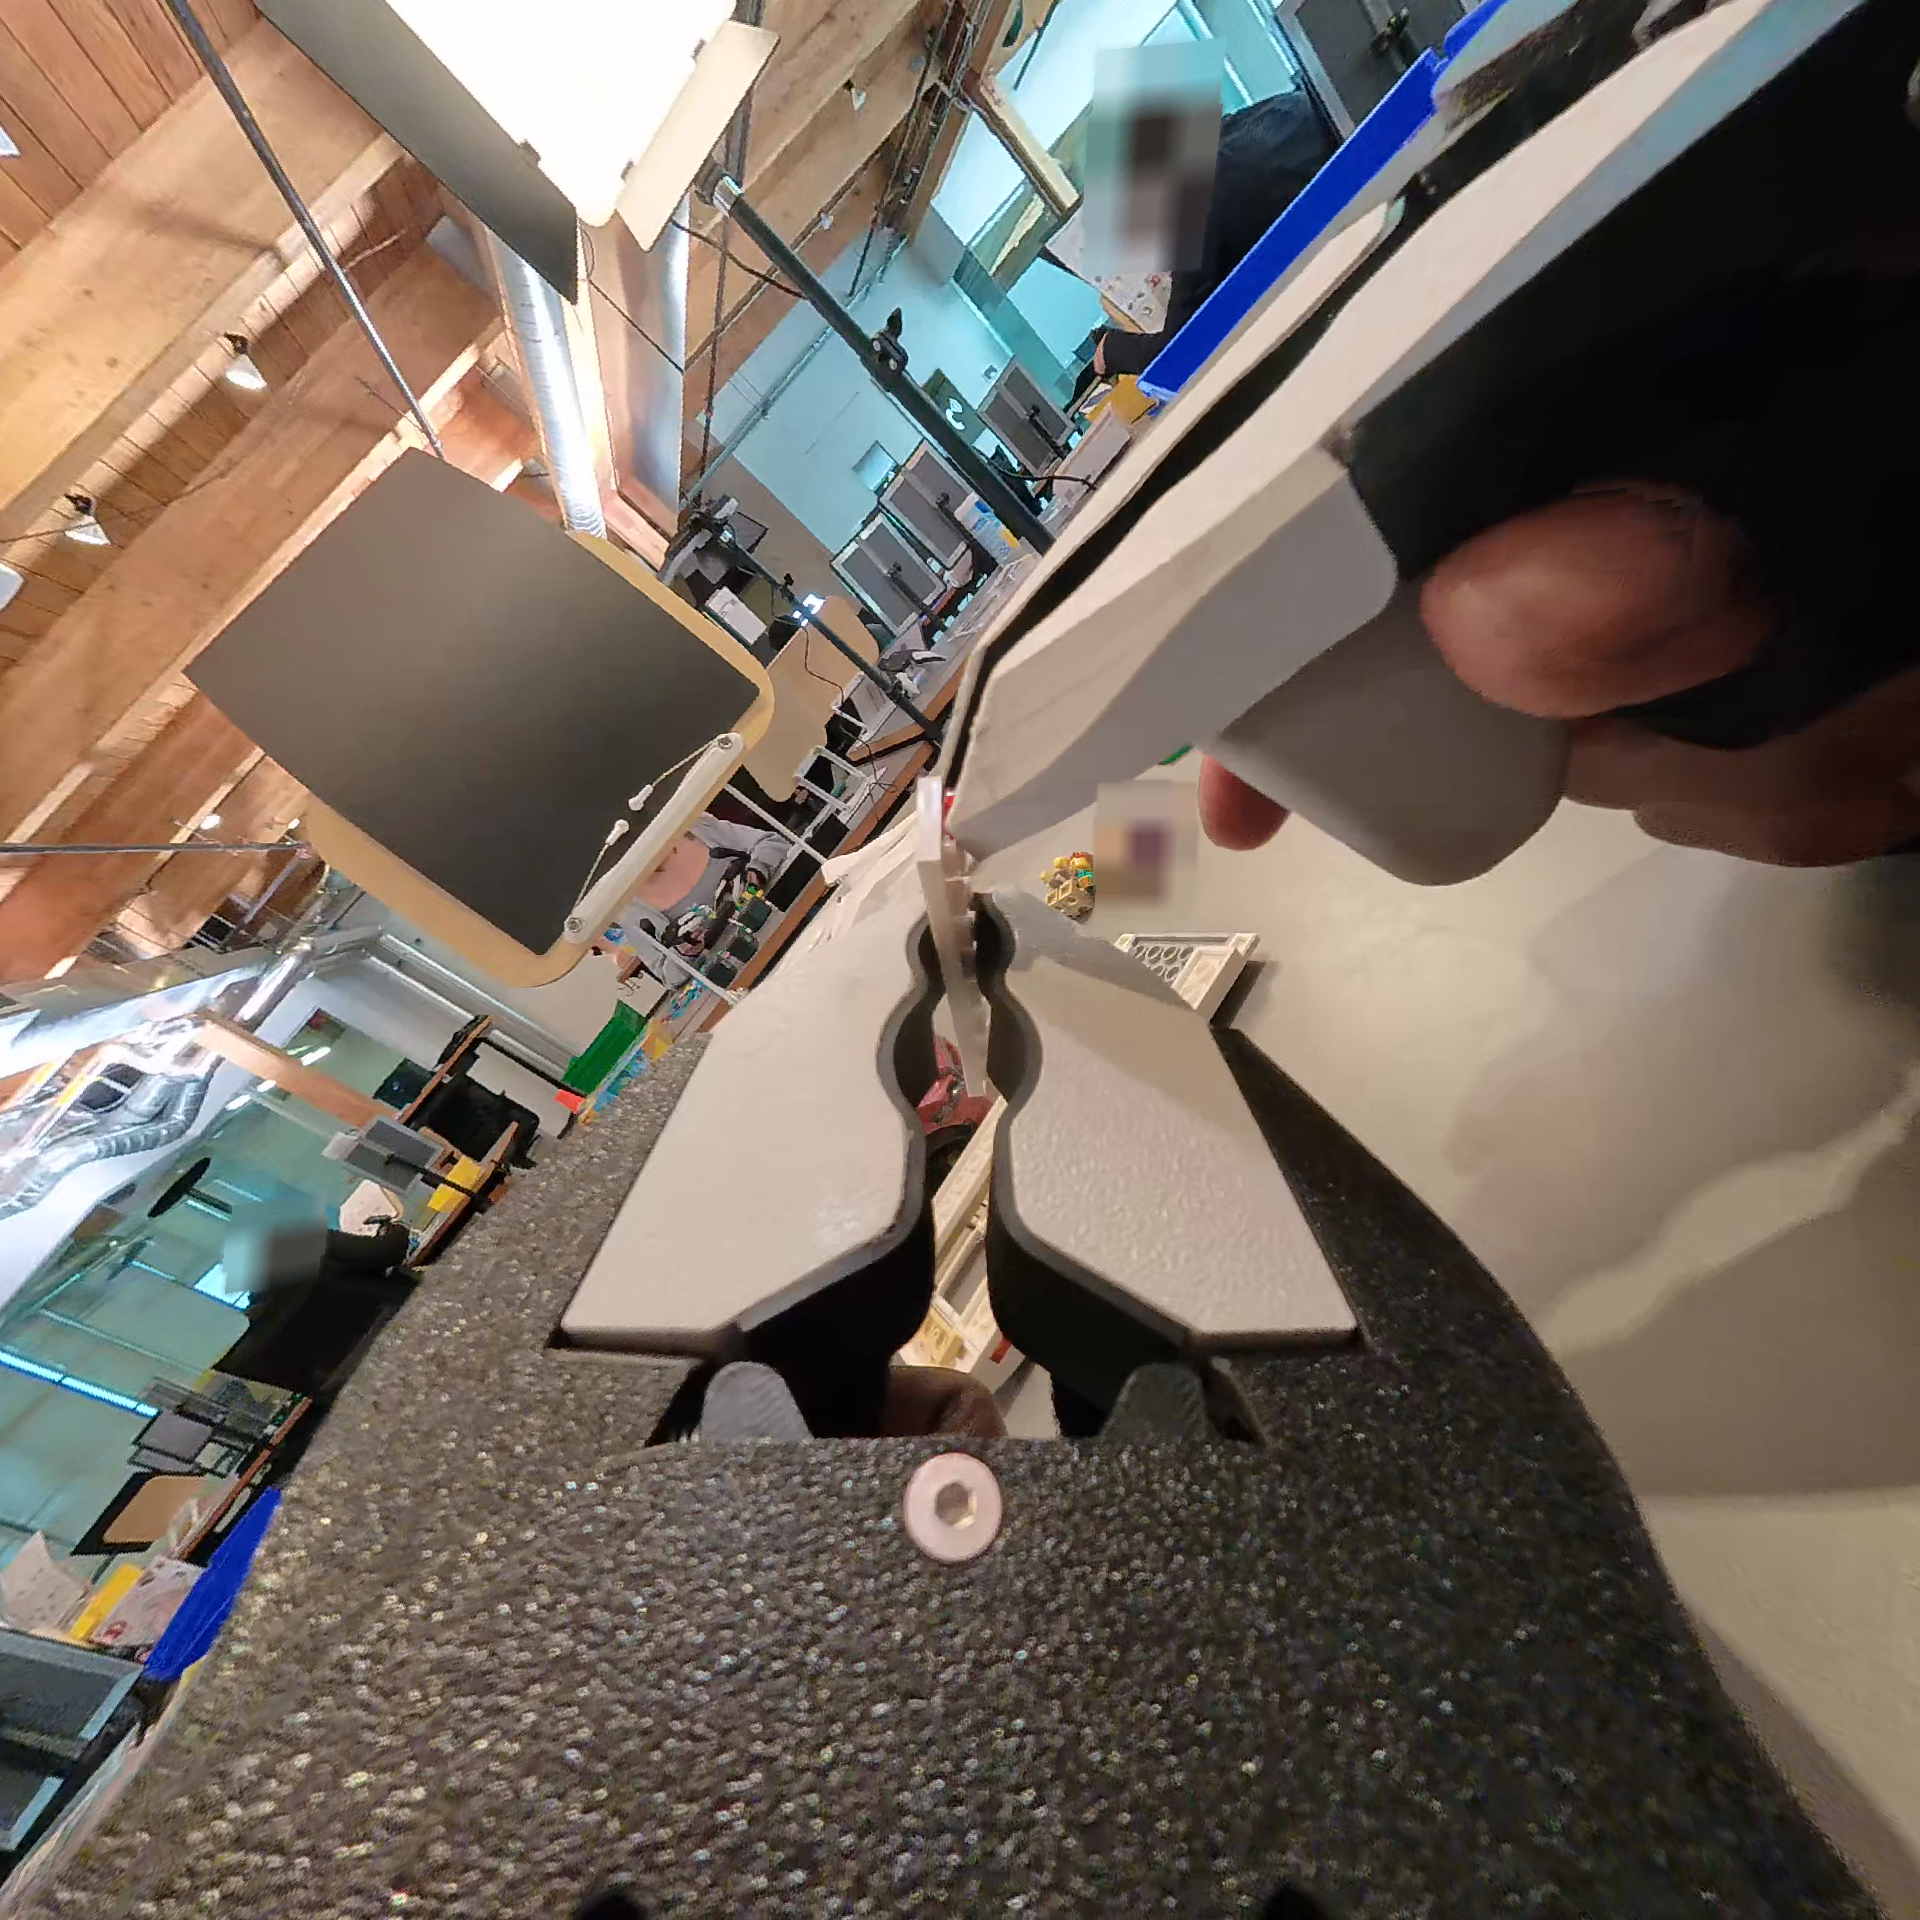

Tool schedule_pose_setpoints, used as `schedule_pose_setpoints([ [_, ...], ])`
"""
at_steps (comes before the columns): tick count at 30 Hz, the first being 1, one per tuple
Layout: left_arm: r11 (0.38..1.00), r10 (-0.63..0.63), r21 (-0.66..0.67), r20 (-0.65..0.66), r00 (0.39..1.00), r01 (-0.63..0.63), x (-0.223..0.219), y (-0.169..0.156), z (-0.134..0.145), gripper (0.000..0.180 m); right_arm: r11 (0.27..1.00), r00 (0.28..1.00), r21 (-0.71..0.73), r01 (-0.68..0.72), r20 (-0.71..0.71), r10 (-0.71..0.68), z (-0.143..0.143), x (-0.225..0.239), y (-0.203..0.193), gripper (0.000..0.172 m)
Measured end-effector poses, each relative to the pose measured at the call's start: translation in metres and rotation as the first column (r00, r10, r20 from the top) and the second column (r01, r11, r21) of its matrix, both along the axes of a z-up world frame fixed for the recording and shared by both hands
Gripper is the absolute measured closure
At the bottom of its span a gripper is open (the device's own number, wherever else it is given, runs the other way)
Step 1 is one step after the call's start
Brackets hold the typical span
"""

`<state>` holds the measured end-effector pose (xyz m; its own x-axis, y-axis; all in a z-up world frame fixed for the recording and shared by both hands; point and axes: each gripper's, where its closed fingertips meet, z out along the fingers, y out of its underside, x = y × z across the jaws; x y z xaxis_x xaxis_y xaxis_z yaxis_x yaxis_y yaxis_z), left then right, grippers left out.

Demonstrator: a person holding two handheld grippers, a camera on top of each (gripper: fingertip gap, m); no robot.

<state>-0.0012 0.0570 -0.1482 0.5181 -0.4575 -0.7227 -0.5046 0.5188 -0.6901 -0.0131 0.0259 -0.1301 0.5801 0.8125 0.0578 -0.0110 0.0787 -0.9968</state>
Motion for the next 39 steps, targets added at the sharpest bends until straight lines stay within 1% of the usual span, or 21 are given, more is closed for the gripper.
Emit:
schedule_pose_setpoints([
  [3, 1.000, 0.005, -0.017, -0.003, 1.000, -0.005, 0.000, 0.001, -0.001, 0.176, 1.000, 1.000, 0.012, 0.021, 0.019, -0.021, -0.001, 0.000, 0.001, 0.165],
  [9, 0.981, -0.039, -0.185, 0.079, 0.996, 0.053, 0.001, 0.004, -0.006, 0.176, 0.990, 0.990, 0.086, 0.114, 0.079, -0.120, -0.003, 0.000, 0.006, 0.165],
  [14, 0.965, -0.054, -0.250, 0.103, 0.993, 0.078, 0.003, 0.005, -0.010, 0.176, 0.983, 0.981, 0.117, 0.145, 0.113, -0.158, -0.005, 0.002, 0.008, 0.165],
  [22, 0.941, -0.087, -0.316, 0.132, 0.987, 0.125, 0.006, 0.005, -0.013, 0.175, 0.974, 0.971, 0.152, 0.166, 0.148, -0.189, -0.006, 0.005, 0.010, 0.166],
  [23, 0.939, -0.074, -0.322, 0.144, 0.987, 0.117, 0.004, 0.007, -0.012, 0.176, 0.974, 0.970, 0.153, 0.167, 0.148, -0.190, -0.006, 0.005, 0.010, 0.172],
  [24, 0.937, -0.050, -0.335, 0.165, 0.985, 0.103, 0.000, 0.012, -0.010, 0.176, 0.975, 0.974, 0.158, 0.157, 0.138, -0.179, -0.005, 0.005, 0.008, 0.172],
  [25, 0.925, -0.046, -0.362, 0.199, 0.979, 0.117, -0.004, 0.015, -0.009, 0.176, 0.976, 0.976, 0.152, 0.156, 0.130, -0.176, -0.004, 0.006, 0.007, 0.172],
  [26, 0.921, -0.047, -0.369, 0.216, 0.975, 0.127, -0.006, 0.017, -0.007, 0.176, 0.976, 0.976, 0.147, 0.163, 0.123, -0.181, -0.004, 0.008, 0.008, 0.172],
  [31, 0.929, -0.063, -0.349, 0.179, 0.982, 0.123, -0.001, 0.013, -0.010, 0.176, 0.977, 0.975, 0.113, 0.182, 0.104, -0.194, -0.004, 0.014, 0.014, 0.172],
  [32, 0.931, -0.075, -0.339, 0.180, 0.981, 0.133, 0.000, 0.011, -0.009, 0.176, 0.979, 0.978, 0.107, 0.175, 0.095, -0.186, -0.003, 0.014, 0.013, 0.172],
  [36, 0.940, -0.109, -0.302, 0.176, 0.978, 0.159, 0.003, 0.005, -0.006, 0.176, 0.991, 0.993, 0.080, 0.110, 0.042, -0.114, 0.001, 0.007, 0.007, 0.162],
  [39, 0.945, -0.119, -0.286, 0.160, 0.980, 0.162, 0.005, 0.002, -0.006, 0.176, 0.995, 0.996, 0.054, 0.089, 0.014, -0.090, 0.003, 0.004, 0.007, 0.160],
])
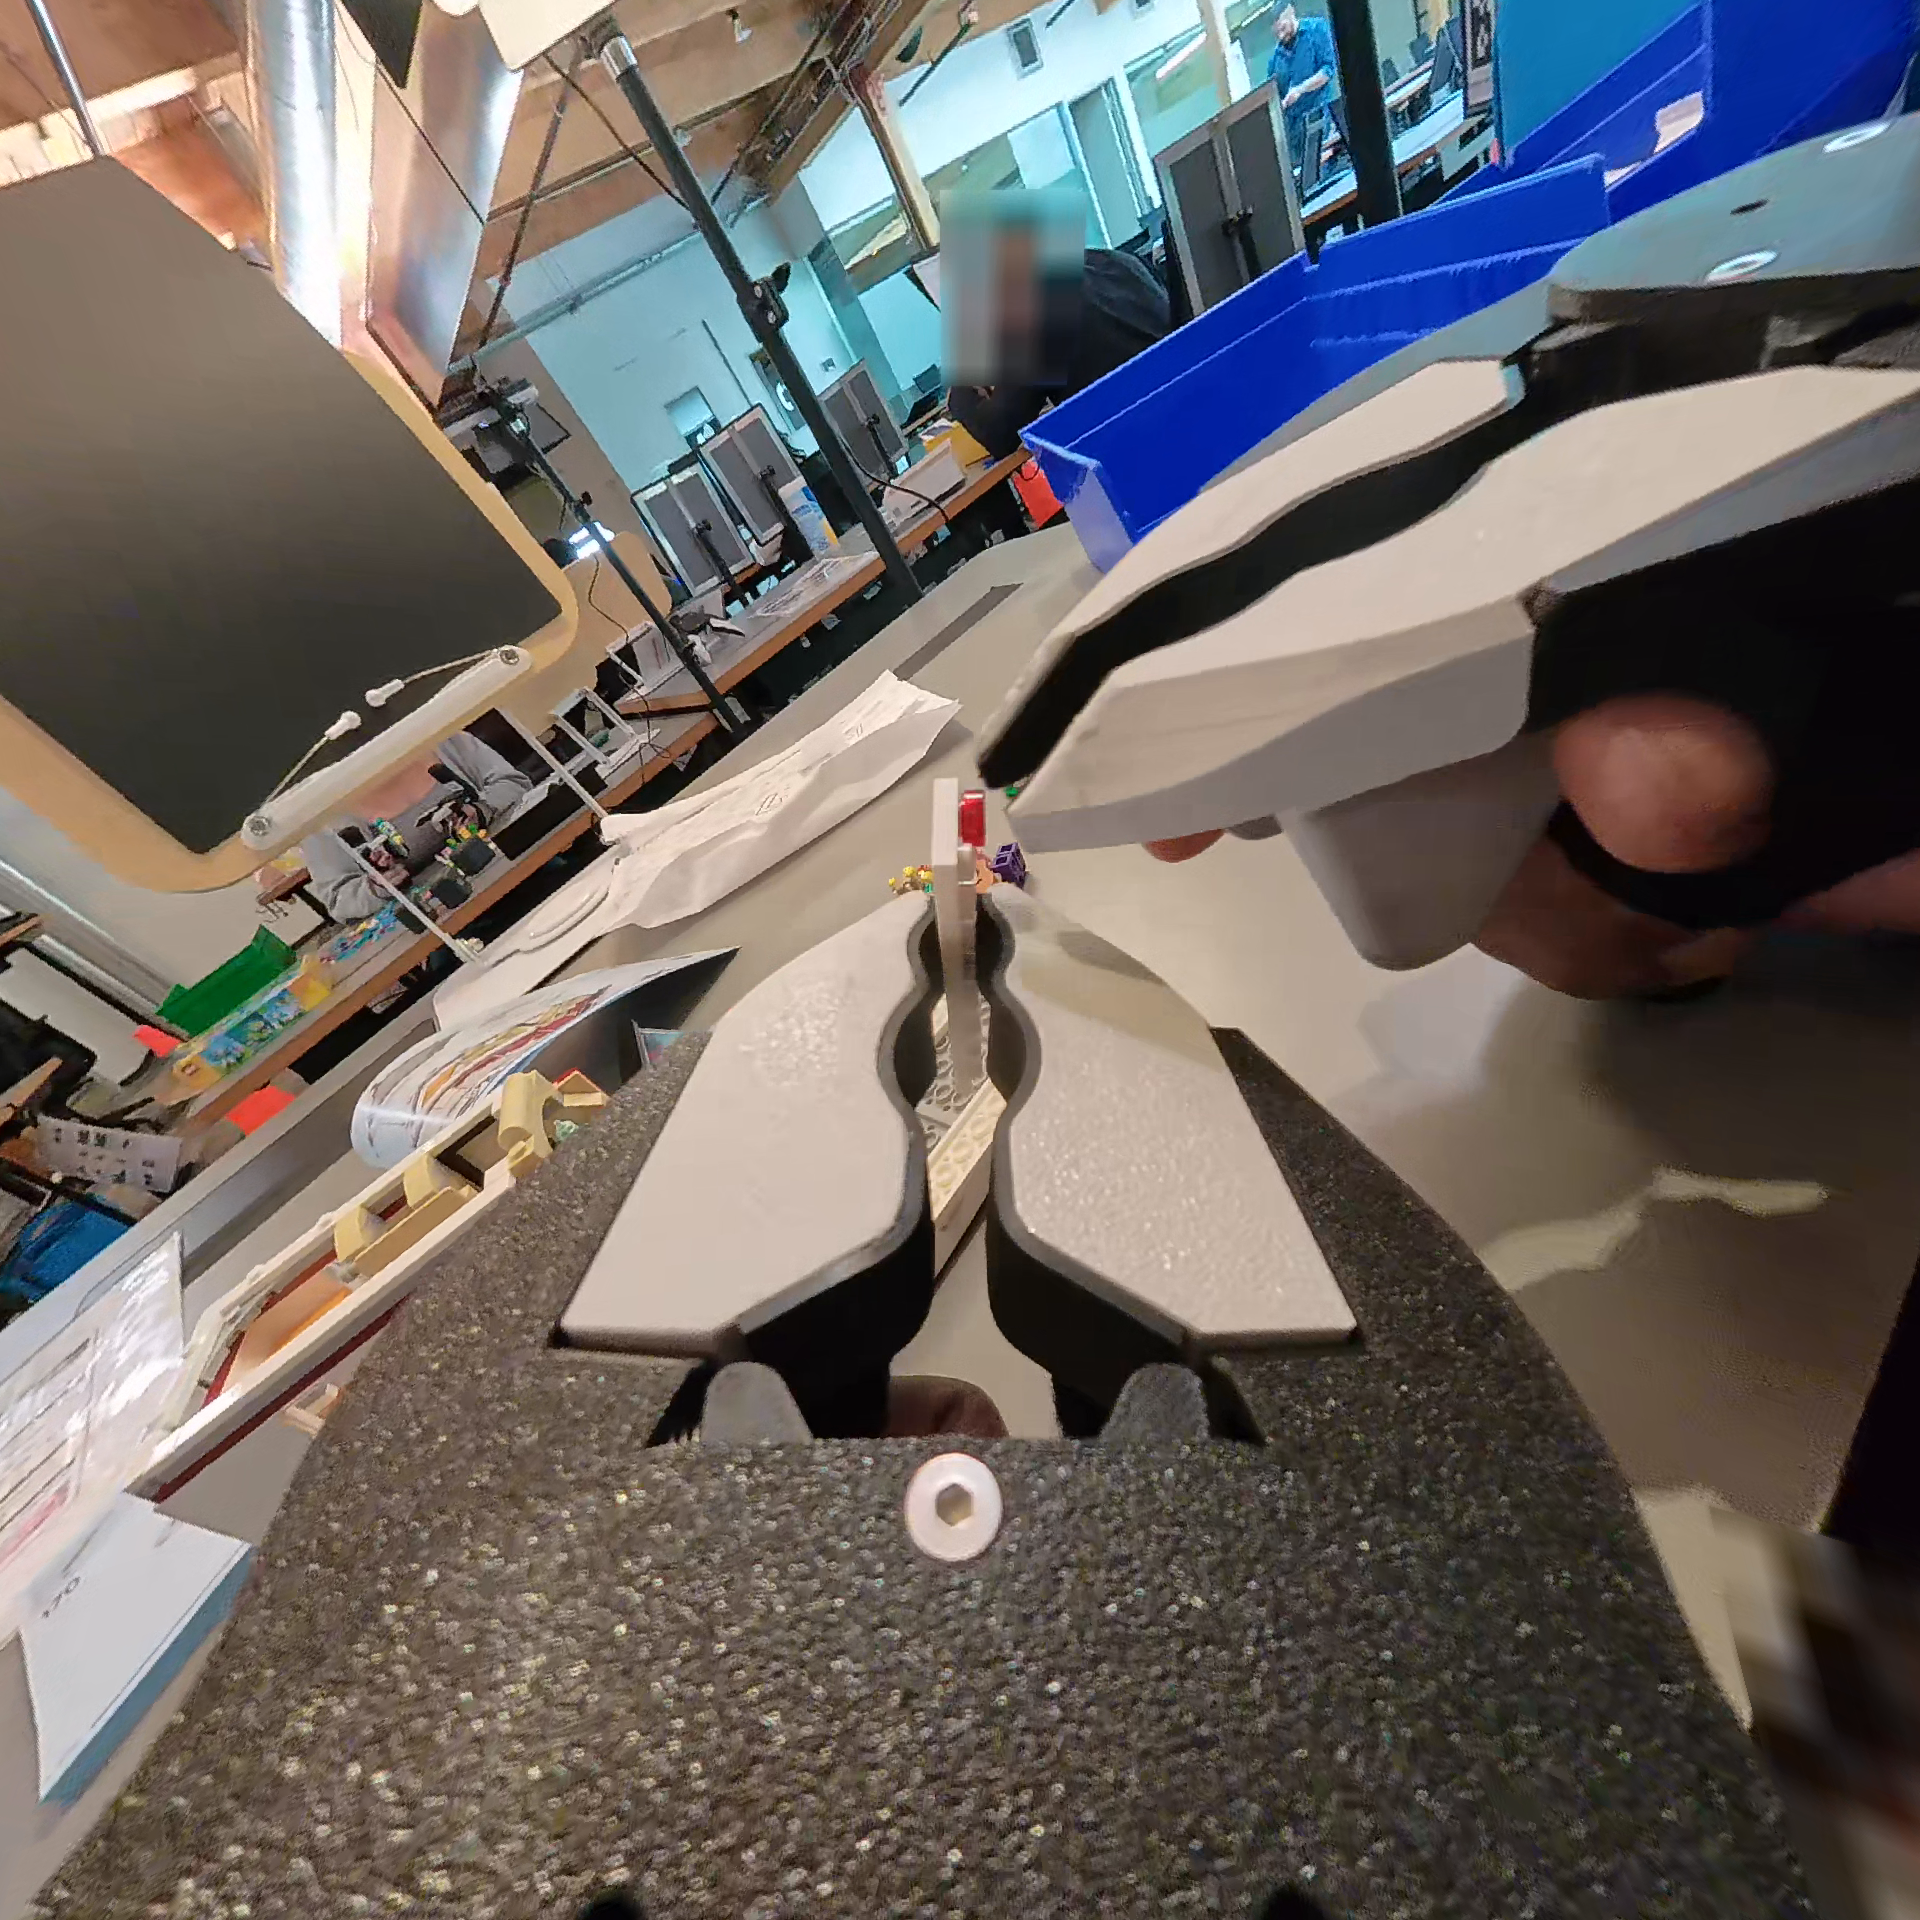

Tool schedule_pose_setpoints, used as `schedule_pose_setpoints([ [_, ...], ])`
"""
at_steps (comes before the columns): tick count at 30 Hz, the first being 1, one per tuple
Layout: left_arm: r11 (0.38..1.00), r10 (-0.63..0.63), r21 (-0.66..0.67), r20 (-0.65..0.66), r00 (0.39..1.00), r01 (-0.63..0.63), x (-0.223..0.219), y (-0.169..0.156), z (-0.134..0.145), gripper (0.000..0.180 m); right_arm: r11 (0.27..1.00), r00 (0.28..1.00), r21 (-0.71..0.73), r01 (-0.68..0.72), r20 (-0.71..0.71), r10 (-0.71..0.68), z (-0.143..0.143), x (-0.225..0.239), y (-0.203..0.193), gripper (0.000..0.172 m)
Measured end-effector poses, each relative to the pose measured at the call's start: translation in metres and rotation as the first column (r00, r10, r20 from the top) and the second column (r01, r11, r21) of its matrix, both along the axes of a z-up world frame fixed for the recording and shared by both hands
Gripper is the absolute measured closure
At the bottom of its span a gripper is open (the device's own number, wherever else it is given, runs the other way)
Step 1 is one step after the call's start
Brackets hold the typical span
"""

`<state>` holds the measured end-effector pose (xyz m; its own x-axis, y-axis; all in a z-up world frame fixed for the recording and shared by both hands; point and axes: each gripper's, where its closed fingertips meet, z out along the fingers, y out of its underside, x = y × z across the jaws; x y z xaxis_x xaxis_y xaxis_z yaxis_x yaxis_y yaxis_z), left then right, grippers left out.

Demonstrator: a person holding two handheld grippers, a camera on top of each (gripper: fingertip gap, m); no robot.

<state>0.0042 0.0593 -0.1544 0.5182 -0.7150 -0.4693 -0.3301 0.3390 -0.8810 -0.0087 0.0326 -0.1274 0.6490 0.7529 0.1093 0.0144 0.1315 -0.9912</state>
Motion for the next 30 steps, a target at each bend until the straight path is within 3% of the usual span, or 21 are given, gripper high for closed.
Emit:
schedule_pose_setpoints([
  [9, 0.998, -0.014, 0.056, -0.002, 1.000, 0.014, 0.0015, -0.0057, 0.0041, 0.176, 0.993, 0.993, -0.087, -0.084, -0.090, 0.077, 0.0018, -0.0036, -0.0028, 0.162],
  [18, 0.972, 0.119, 0.212, -0.086, 0.989, -0.099, -0.0028, -0.0023, 0.0050, 0.176, 0.995, 0.996, -0.085, -0.060, -0.064, 0.055, -0.0003, -0.0021, -0.0048, 0.164],
  [23, 0.982, 0.111, 0.163, -0.070, 0.991, -0.099, -0.0037, -0.0006, 0.0036, 0.176, 0.998, 0.998, 0.016, 0.056, 0.028, -0.057, -0.0014, -0.0024, -0.0031, 0.165],
  [30, 0.996, 0.072, 0.060, -0.022, 0.997, -0.070, -0.0039, 0.0003, 0.0018, 0.176, 0.990, 0.989, 0.078, 0.116, 0.085, -0.122, -0.0026, -0.0026, -0.0009, 0.165],
])
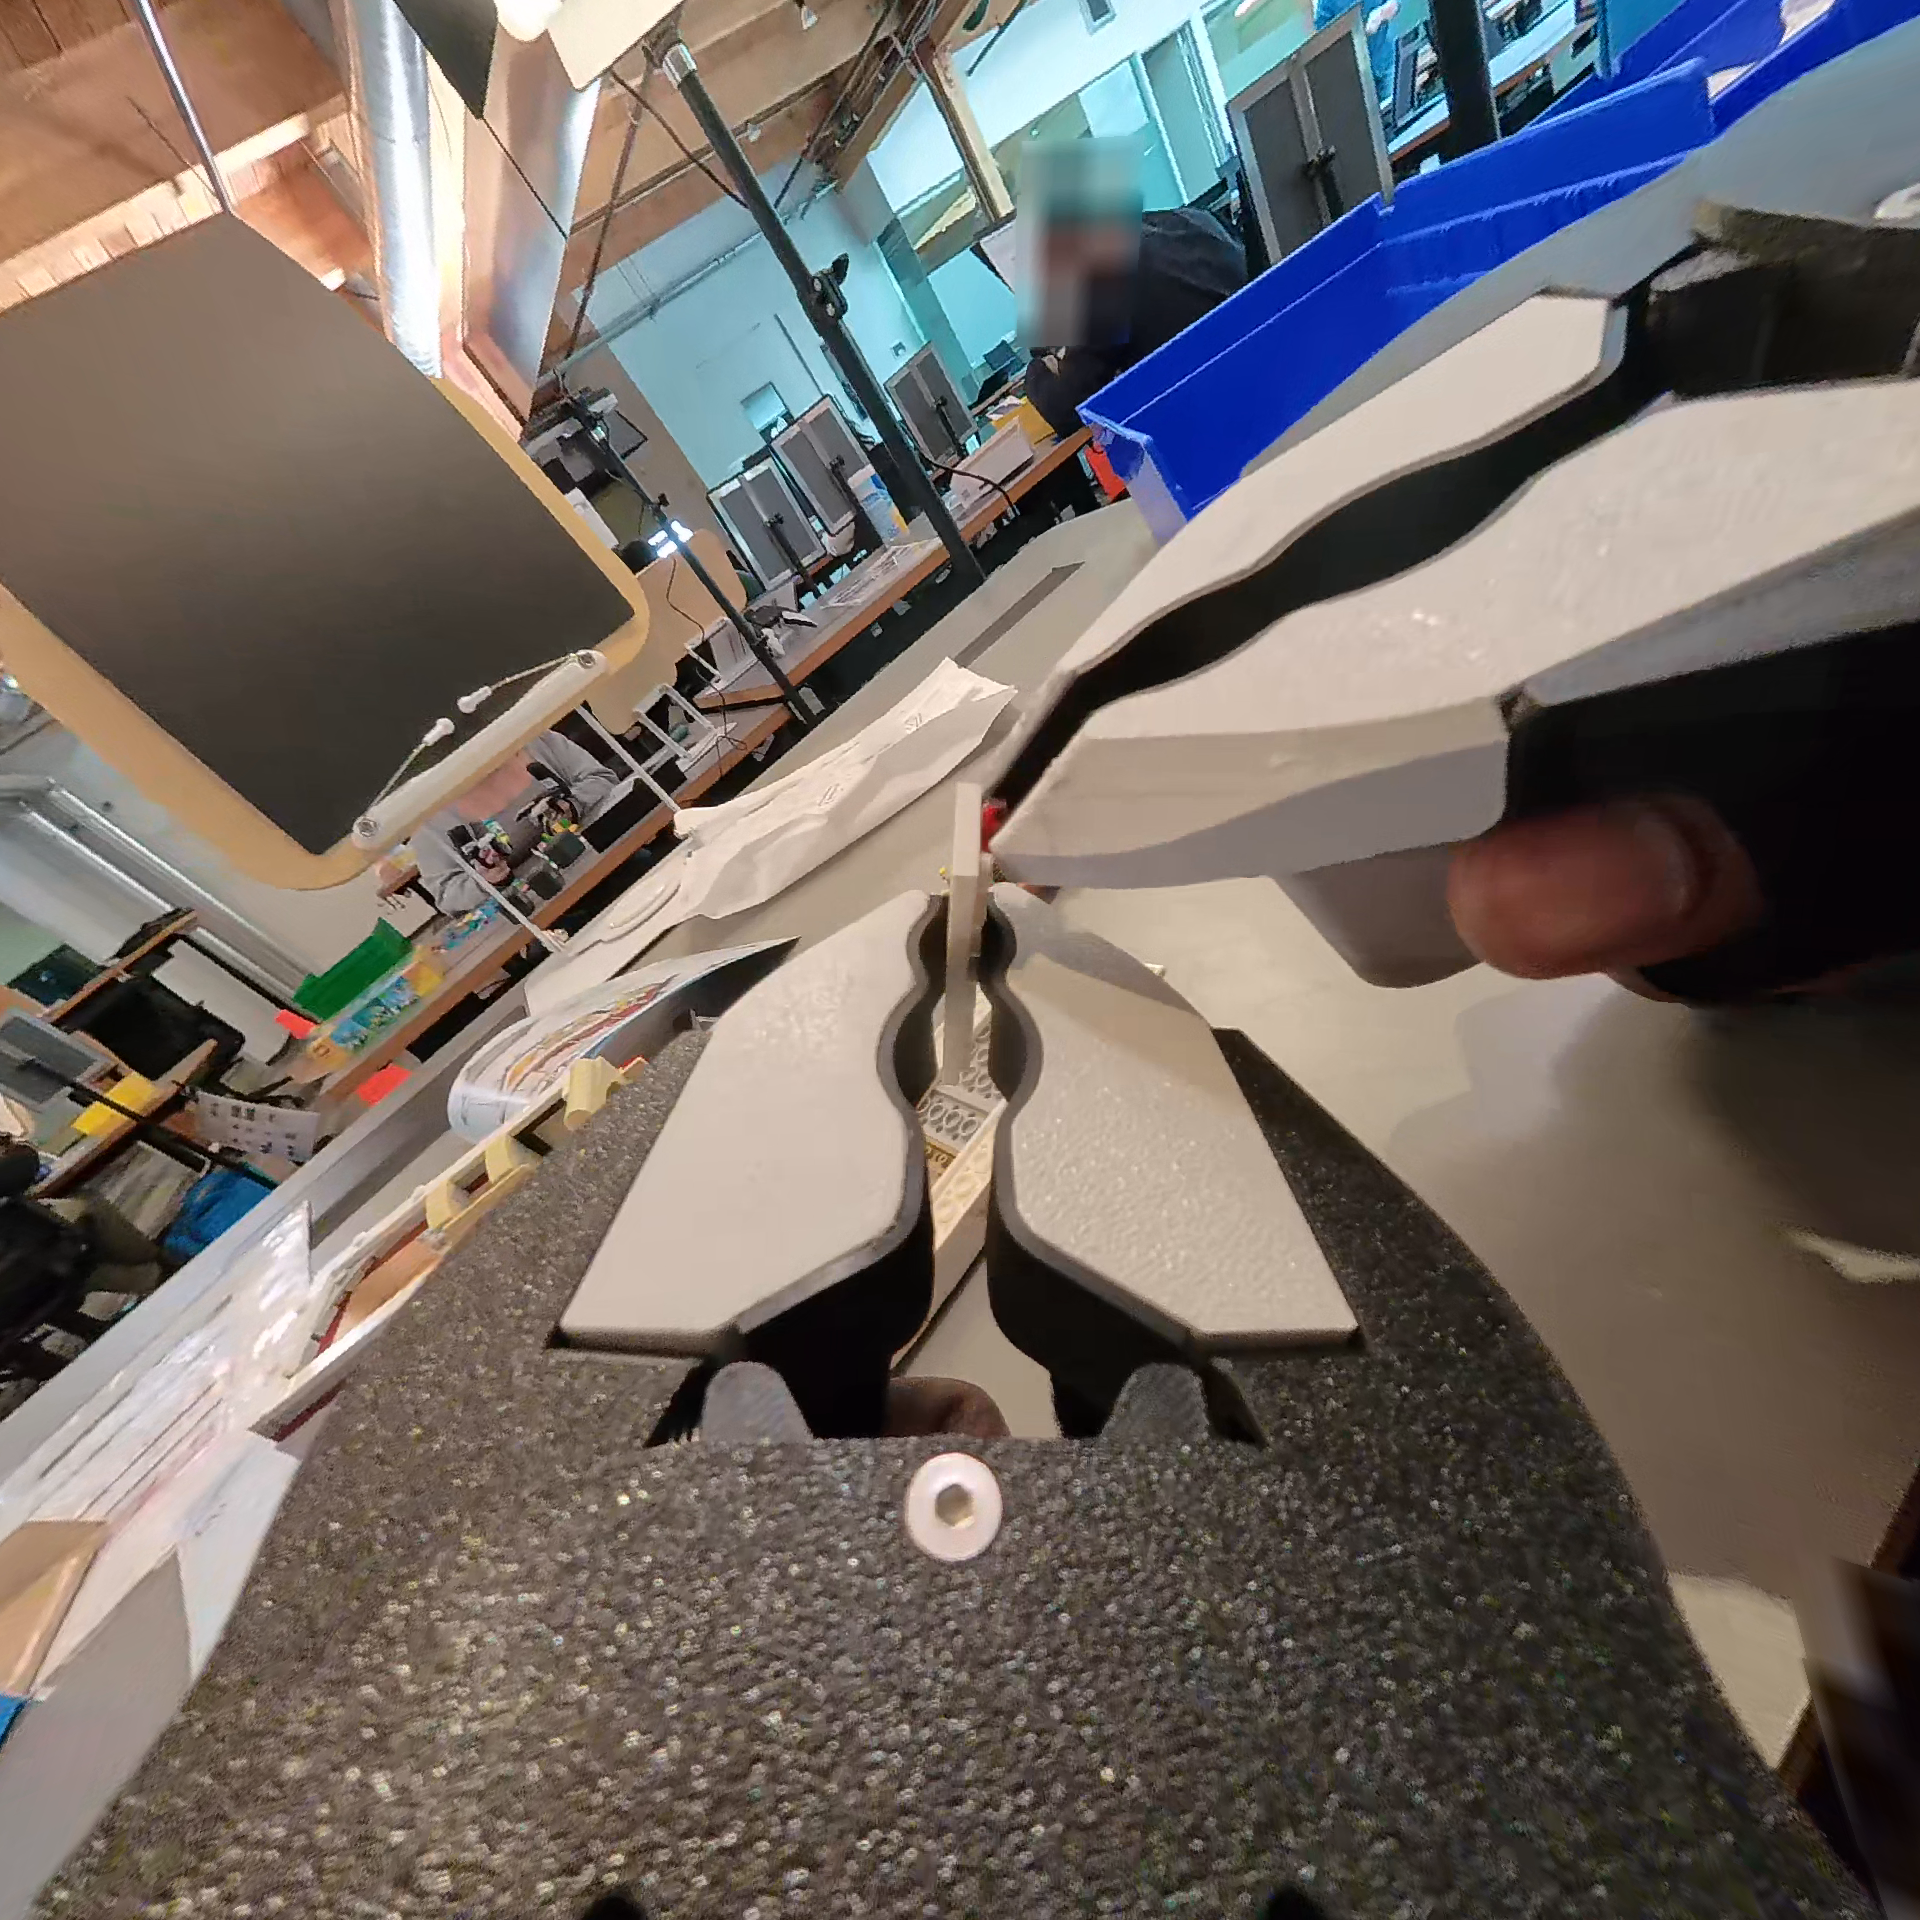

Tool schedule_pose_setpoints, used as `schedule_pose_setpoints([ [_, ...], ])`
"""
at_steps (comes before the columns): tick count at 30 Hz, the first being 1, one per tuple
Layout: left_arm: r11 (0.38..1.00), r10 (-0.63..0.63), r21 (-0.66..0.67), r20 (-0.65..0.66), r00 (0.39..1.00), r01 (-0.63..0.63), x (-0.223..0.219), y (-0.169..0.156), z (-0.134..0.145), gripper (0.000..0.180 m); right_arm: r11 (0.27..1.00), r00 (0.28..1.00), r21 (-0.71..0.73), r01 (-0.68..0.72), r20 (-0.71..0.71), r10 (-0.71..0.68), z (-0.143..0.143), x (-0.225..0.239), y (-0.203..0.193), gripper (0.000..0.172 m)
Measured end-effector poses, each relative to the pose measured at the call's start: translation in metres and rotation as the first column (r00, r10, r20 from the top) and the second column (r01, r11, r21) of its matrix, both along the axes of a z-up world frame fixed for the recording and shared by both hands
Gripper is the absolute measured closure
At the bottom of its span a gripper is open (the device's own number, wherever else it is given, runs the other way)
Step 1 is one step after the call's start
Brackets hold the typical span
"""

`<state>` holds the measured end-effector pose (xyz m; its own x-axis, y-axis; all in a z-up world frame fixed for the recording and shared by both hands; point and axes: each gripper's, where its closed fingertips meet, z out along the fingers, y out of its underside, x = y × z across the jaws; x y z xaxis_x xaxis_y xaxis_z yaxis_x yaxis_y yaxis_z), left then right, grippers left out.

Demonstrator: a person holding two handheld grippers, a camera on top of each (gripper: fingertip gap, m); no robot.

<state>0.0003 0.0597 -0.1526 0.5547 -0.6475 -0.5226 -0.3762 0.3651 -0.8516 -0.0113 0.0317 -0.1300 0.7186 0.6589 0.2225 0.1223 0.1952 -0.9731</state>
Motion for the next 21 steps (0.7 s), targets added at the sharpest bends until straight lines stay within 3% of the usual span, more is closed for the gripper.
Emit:
schedule_pose_setpoints([
  [9, 0.999, -0.014, -0.043, 0.024, 1.000, 0.015, 0.001, 0.000, -0.001, 0.175, 0.998, 0.998, 0.043, 0.042, 0.041, -0.044, 0.000, 0.002, 0.001, 0.166],
  [10, 0.999, 0.006, -0.045, 0.034, 0.999, -0.004, -0.001, 0.003, 0.000, 0.176, 0.998, 0.998, 0.046, 0.049, 0.045, -0.051, -0.001, 0.002, 0.001, 0.172],
  [13, 0.991, 0.023, -0.134, 0.131, 0.991, -0.005, -0.014, 0.014, 0.005, 0.176, 0.996, 0.998, 0.057, 0.062, 0.027, -0.063, 0.002, 0.010, 0.001, 0.172],
  [18, 0.998, -0.011, -0.057, 0.071, 0.997, 0.016, -0.004, 0.005, 0.004, 0.176, 1.000, 0.999, 0.011, -0.007, -0.051, 0.007, 0.005, 0.010, 0.000, 0.172],
  [21, 0.999, -0.034, -0.020, 0.068, 0.997, 0.035, -0.002, 0.000, 0.007, 0.176, 0.997, 0.992, -0.023, -0.068, -0.109, 0.065, 0.007, 0.005, -0.003, 0.162],
])
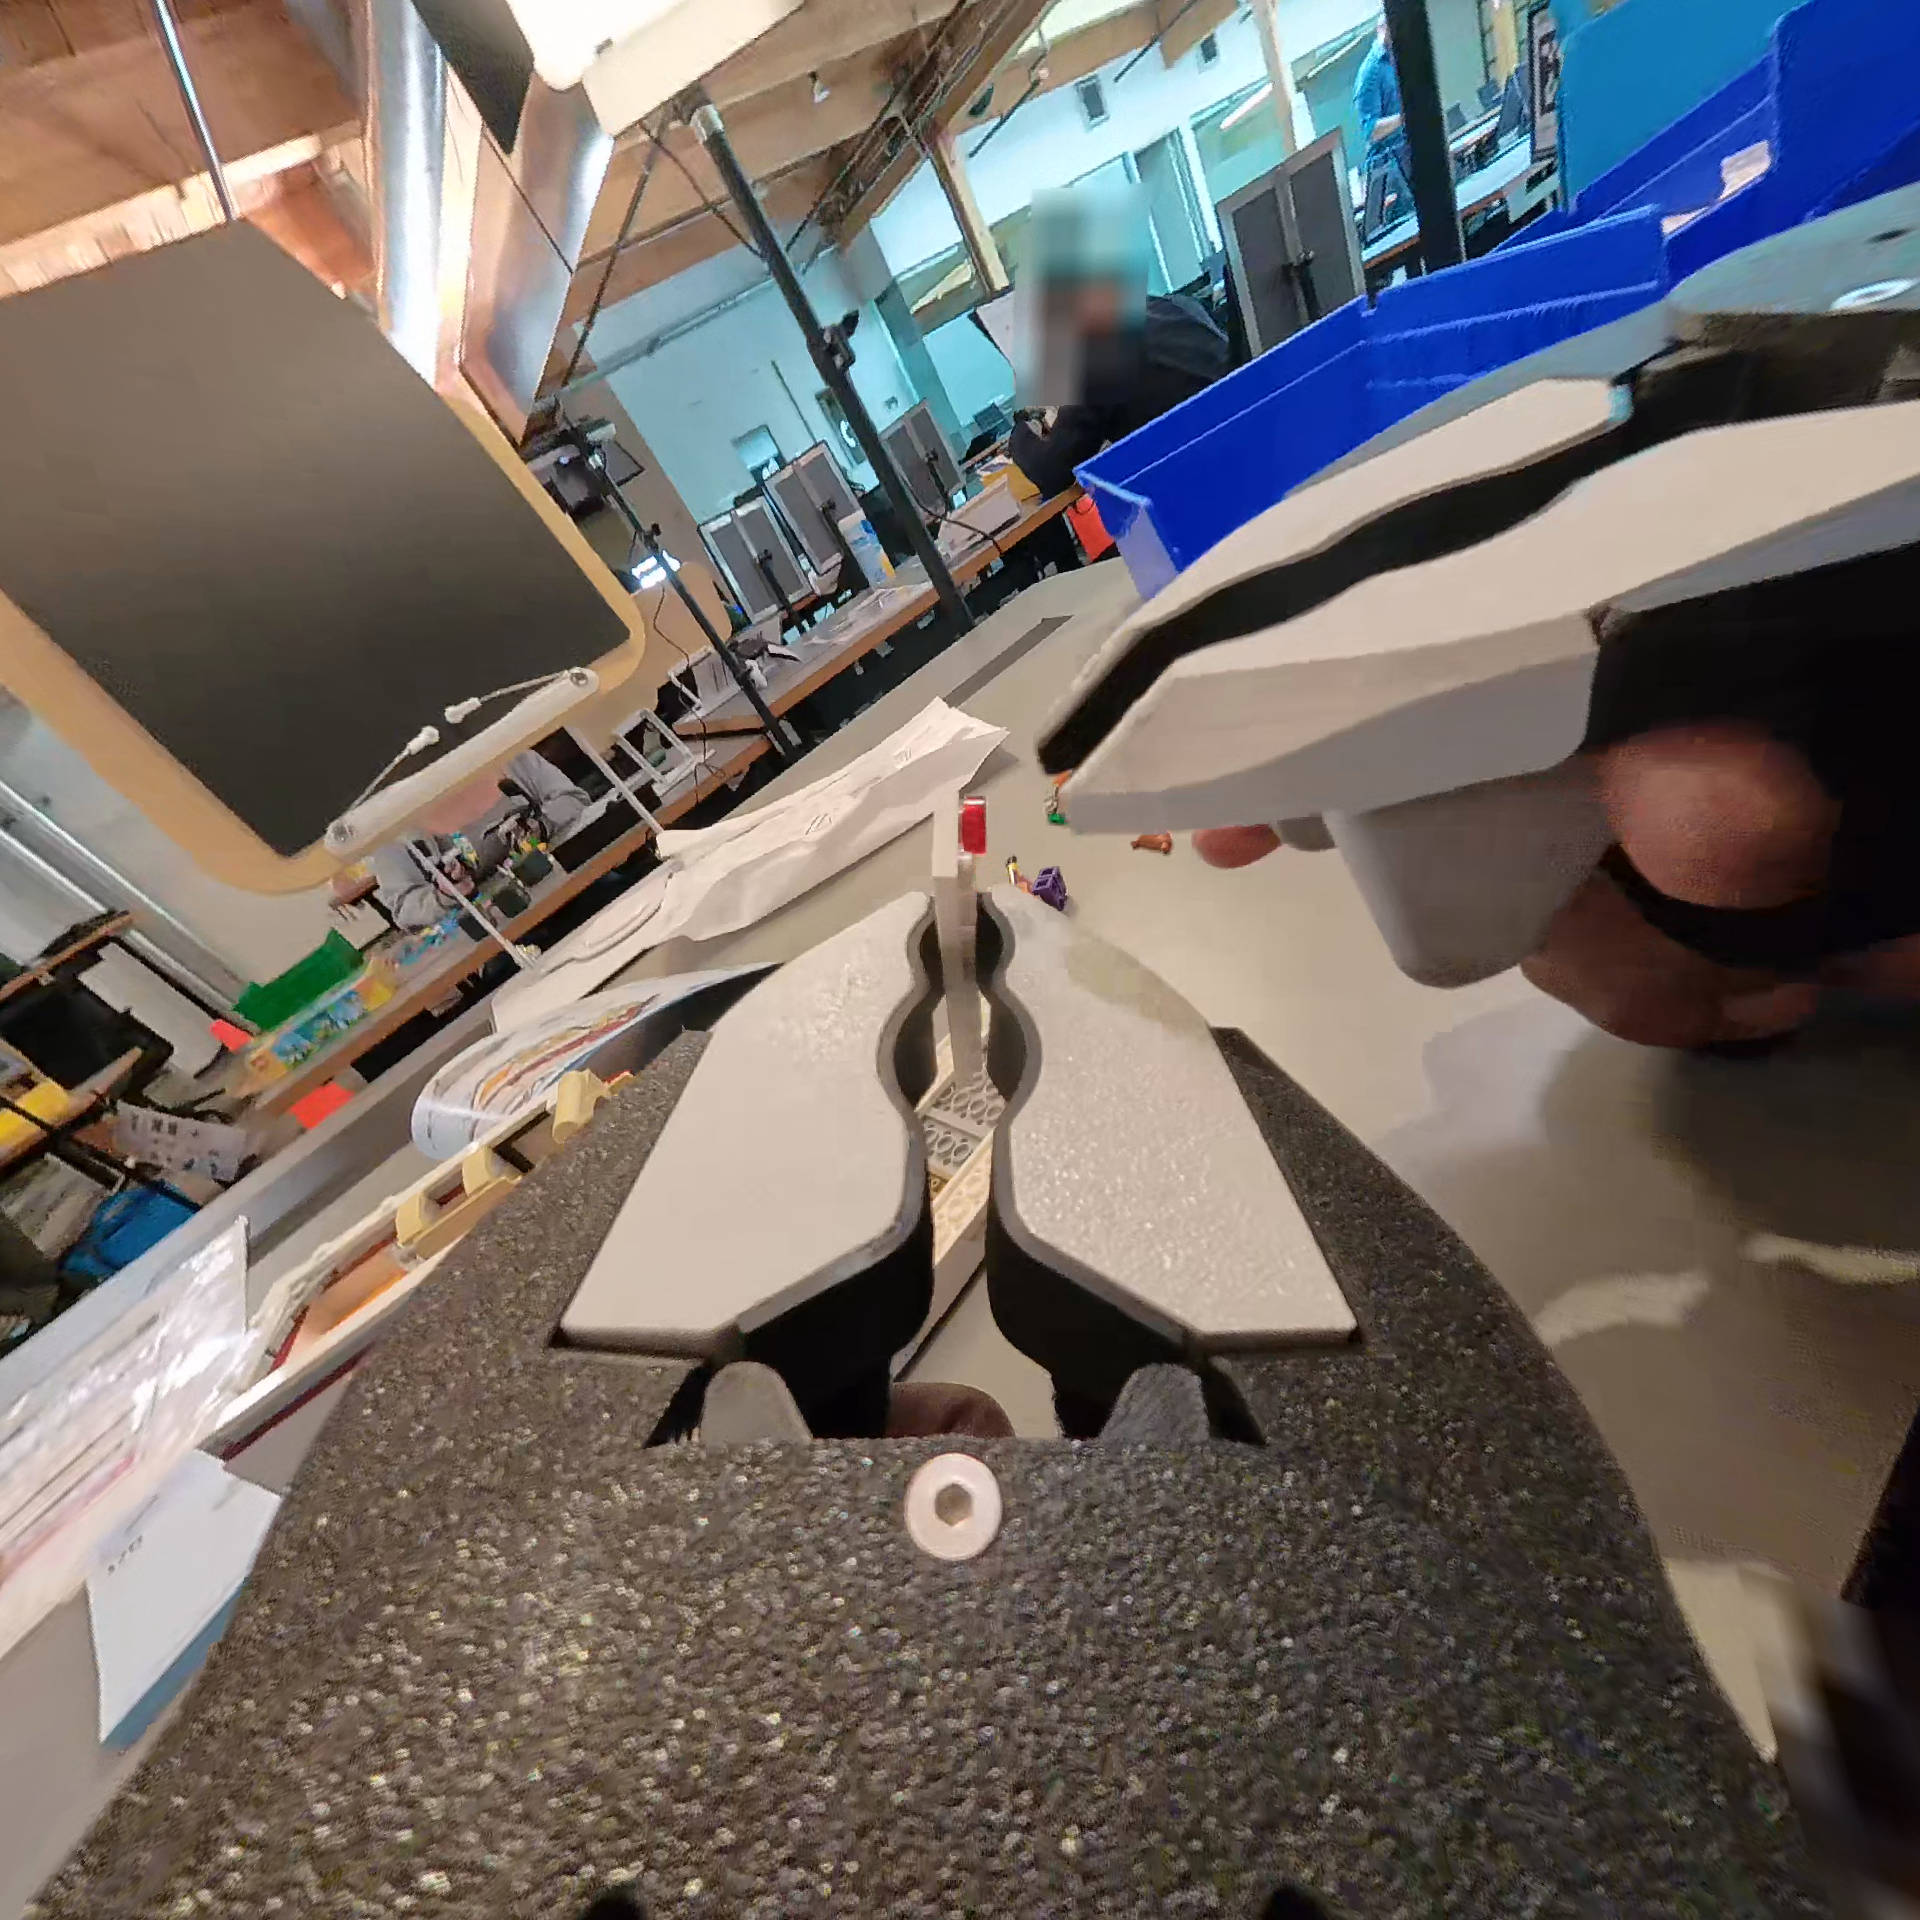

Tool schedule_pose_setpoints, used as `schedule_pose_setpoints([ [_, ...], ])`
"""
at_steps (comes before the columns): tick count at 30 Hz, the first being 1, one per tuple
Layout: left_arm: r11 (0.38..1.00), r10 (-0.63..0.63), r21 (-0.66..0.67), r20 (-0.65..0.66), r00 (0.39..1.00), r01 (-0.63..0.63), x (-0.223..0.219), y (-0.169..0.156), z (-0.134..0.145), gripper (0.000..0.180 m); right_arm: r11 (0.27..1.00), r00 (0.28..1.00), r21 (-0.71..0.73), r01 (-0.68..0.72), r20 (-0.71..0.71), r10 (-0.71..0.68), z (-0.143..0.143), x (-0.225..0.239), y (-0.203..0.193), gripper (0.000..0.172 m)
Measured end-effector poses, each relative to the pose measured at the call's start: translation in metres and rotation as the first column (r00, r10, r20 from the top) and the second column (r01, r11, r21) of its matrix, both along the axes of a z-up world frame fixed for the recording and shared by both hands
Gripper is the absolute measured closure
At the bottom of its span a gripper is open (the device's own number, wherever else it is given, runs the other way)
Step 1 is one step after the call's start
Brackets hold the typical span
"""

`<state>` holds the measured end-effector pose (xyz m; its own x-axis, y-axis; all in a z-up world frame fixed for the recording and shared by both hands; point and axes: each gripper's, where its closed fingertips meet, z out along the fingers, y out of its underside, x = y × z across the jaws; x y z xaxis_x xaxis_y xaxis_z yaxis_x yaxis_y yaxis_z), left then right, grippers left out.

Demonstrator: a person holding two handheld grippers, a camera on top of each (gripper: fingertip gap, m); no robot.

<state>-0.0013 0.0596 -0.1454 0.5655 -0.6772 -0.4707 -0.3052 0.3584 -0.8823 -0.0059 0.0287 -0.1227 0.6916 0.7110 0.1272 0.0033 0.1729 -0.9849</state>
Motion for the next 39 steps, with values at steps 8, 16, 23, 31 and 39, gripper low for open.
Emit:
schedule_pose_setpoints([
  [8, 0.997, -0.013, 0.072, -0.021, 1.000, 0.014, 0.004, -0.007, 0.003, 0.176, 0.991, 0.990, -0.076, -0.114, -0.096, 0.107, 0.002, -0.009, -0.005, 0.159],
  [16, 0.987, 0.029, 0.158, -0.069, 0.997, -0.018, 0.005, -0.009, 0.004, 0.176, 0.987, 0.987, -0.091, -0.132, -0.109, 0.122, 0.002, -0.009, -0.007, 0.162],
  [23, 0.982, 0.057, 0.186, -0.102, 0.993, -0.037, 0.005, -0.009, 0.002, 0.176, 0.997, 0.997, -0.023, -0.075, -0.017, 0.074, 0.000, -0.006, -0.007, 0.165],
  [31, 0.996, 0.025, 0.082, -0.072, 0.997, -0.019, 0.004, -0.005, -0.002, 0.176, 0.977, 0.971, 0.181, 0.109, 0.192, -0.144, -0.004, -0.006, -0.003, 0.165],
  [39, 0.998, 0.041, -0.038, 0.017, 0.999, -0.041, -0.009, 0.007, -0.001, 0.176, 0.942, 0.929, 0.277, 0.189, 0.261, -0.263, -0.004, 0.003, 0.000, 0.165],
])
